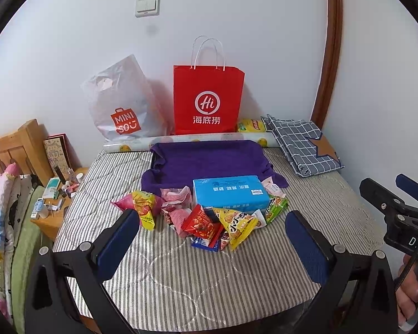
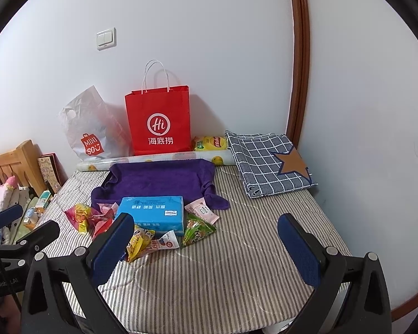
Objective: Organize snacks
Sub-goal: 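Move both tools down toward the pile of snack packets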
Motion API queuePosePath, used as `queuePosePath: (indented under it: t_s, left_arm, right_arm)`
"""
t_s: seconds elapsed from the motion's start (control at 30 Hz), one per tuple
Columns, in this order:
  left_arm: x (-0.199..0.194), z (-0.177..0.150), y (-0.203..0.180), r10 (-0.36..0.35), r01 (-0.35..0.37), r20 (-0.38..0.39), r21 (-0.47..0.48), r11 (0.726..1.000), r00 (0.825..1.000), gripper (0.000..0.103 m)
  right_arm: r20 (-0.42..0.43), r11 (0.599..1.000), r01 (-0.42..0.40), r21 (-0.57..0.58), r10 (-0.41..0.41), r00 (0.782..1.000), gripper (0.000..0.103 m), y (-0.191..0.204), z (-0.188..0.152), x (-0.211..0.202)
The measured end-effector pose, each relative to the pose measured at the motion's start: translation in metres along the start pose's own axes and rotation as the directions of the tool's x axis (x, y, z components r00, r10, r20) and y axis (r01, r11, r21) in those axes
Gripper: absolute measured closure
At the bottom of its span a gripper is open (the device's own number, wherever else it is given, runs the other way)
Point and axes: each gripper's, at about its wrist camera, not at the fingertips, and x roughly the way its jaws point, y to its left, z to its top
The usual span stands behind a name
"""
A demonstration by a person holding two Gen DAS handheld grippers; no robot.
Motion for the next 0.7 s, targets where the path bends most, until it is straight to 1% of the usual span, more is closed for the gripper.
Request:
queuePosePath:
  t_s: [0.27,0.37,0.6,0.7]
  left_arm:
    - [0.015,-0.001,0.006,-0.027,0.027,-0.033,-0.014,1.000,0.999,0.000]
    - [0.024,-0.002,0.008,-0.026,0.025,-0.051,-0.020,0.999,0.998,0.000]
    - [0.046,-0.005,0.021,0.035,-0.042,-0.103,-0.064,0.997,0.994,0.000]
    - [0.056,-0.006,0.030,0.029,-0.039,-0.113,-0.086,0.996,0.993,0.000]
  right_arm:
    - [-0.028,1.000,-0.004,0.003,0.004,1.000,0.000,0.000,-0.005,0.017]
    - [-0.045,1.000,-0.003,0.004,0.003,0.999,0.000,0.000,-0.007,0.027]
    - [-0.092,1.000,-0.002,0.006,0.003,0.996,0.000,-0.003,-0.015,0.053]
    - [-0.111,1.000,0.004,0.021,-0.001,0.994,0.000,-0.006,-0.019,0.067]
